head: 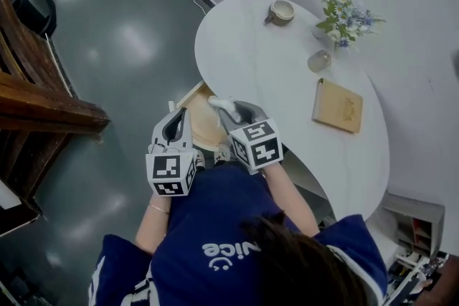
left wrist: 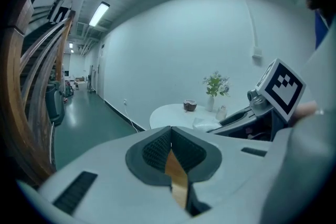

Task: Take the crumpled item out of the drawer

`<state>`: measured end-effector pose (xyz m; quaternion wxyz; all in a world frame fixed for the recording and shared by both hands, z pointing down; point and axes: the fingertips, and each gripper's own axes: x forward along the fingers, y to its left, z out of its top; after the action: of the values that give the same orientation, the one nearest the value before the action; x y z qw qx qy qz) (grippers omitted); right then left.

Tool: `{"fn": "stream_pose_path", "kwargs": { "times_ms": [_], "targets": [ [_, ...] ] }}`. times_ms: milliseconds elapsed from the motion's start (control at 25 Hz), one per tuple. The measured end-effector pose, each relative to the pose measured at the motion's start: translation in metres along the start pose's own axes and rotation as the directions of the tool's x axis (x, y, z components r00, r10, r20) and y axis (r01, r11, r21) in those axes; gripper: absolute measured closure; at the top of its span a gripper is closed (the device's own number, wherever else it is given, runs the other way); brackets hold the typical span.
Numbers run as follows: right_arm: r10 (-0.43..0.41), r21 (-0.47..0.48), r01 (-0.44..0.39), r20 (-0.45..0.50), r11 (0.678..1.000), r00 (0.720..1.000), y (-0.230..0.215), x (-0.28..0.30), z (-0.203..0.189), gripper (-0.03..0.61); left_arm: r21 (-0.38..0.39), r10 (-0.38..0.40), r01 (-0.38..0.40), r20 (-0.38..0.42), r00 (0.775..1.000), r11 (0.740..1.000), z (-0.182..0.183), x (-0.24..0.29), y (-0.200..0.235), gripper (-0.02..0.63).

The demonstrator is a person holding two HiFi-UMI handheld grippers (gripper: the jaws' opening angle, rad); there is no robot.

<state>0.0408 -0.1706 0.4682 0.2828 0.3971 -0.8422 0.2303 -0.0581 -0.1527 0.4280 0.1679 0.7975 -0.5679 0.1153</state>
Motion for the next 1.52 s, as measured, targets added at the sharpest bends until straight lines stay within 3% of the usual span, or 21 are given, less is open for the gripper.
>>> {"fn": "stream_pose_path", "kwargs": {
  "times_ms": [240, 480, 920, 1200, 1360, 1520],
  "targets": [
    [-0.068, 0.009, 0.068, 0.121, 0.998, 0.990, -0.007, -0.031, 0.022, 0.442, 0.023, -0.050, 0.050, 0.030, 0.998, 0.998, 0.018, 0.001, -0.013, 0.610],
    [-0.130, 0.001, 0.135, 0.270, 0.991, 0.954, -0.012, -0.062, 0.052, 0.442, 0.078, -0.108, 0.100, 0.095, 0.990, 0.992, 0.052, 0.000, -0.024, 0.609],
    [-0.216, 0.023, 0.241, 0.536, 0.970, 0.816, -0.017, -0.113, 0.095, 0.442, 0.136, -0.160, 0.133, 0.216, 0.963, 0.982, 0.096, -0.012, -0.039, 0.609],
    [-0.204, 0.011, 0.251, 0.614, 0.968, 0.762, -0.017, -0.136, 0.111, 0.442, 0.162, -0.153, 0.110, 0.286, 0.946, 0.981, 0.122, -0.023, -0.043, 0.609],
    [-0.153, -0.017, 0.219, 0.662, 0.976, 0.734, -0.010, -0.140, 0.112, 0.443, 0.159, -0.134, 0.088, 0.306, 0.942, 0.983, 0.126, -0.030, -0.040, 0.611],
    [-0.145, -0.023, 0.212, 0.656, 0.977, 0.741, -0.011, -0.138, 0.107, 0.443, 0.164, -0.121, 0.072, 0.307, 0.944, 0.984, 0.125, -0.033, -0.041, 0.609]
  ]
}}
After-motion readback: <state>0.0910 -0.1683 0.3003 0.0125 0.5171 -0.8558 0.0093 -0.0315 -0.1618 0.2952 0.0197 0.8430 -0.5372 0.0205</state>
